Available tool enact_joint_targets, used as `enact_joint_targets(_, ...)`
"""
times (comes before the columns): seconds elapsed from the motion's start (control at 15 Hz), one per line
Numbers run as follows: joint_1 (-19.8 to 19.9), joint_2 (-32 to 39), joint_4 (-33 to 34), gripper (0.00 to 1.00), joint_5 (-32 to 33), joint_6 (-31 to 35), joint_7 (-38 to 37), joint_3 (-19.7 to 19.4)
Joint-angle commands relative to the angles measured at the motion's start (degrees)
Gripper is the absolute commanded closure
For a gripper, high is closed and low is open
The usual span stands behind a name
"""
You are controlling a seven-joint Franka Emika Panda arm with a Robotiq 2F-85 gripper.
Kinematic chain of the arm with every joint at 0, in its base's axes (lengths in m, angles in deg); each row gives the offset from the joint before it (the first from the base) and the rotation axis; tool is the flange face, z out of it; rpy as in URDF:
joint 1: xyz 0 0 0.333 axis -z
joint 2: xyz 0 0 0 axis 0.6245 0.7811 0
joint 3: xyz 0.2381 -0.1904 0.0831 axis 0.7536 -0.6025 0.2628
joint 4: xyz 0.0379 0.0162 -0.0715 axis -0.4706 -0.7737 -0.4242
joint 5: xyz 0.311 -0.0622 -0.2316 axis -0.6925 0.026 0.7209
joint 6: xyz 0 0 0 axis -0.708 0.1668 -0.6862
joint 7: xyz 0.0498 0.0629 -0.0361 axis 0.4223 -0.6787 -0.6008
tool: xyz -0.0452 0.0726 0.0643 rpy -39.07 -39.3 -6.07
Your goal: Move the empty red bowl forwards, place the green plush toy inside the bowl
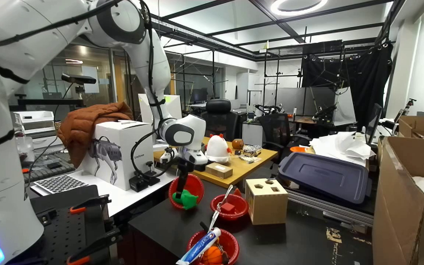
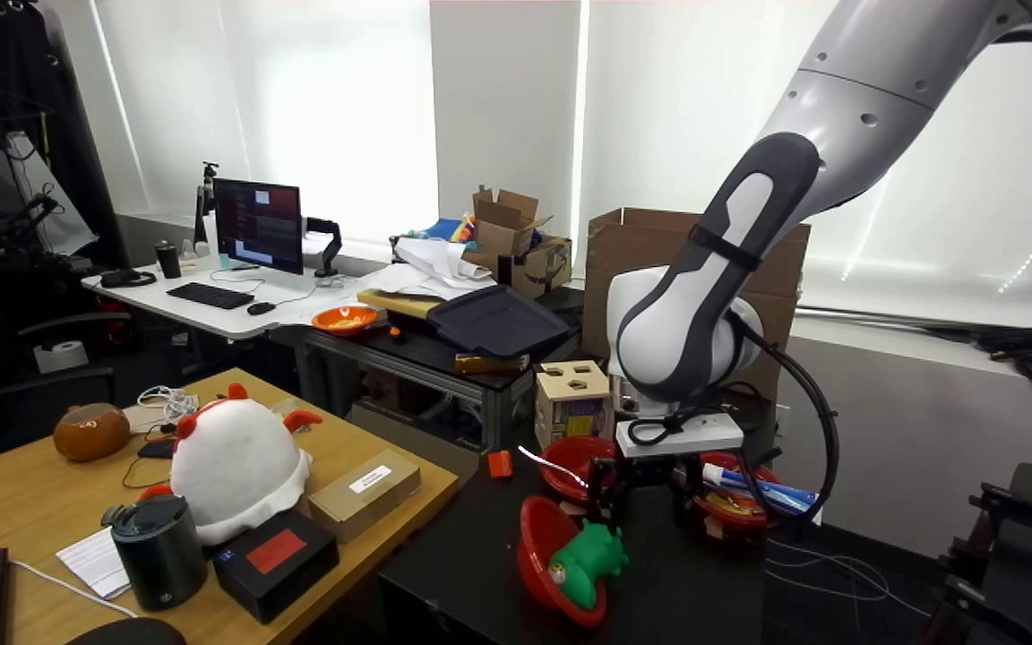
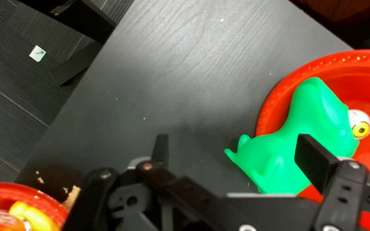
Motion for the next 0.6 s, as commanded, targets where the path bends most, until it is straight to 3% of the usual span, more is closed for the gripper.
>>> enact_joint_targets(0.0, 1.87, -0.48, 0.54, 0.00, -1.44, -1.73, 2.15, 1.34)
enact_joint_targets(0.53, 4.34, 4.51, 5.46, 0.00, -1.81, -1.45, 7.20, 3.62)
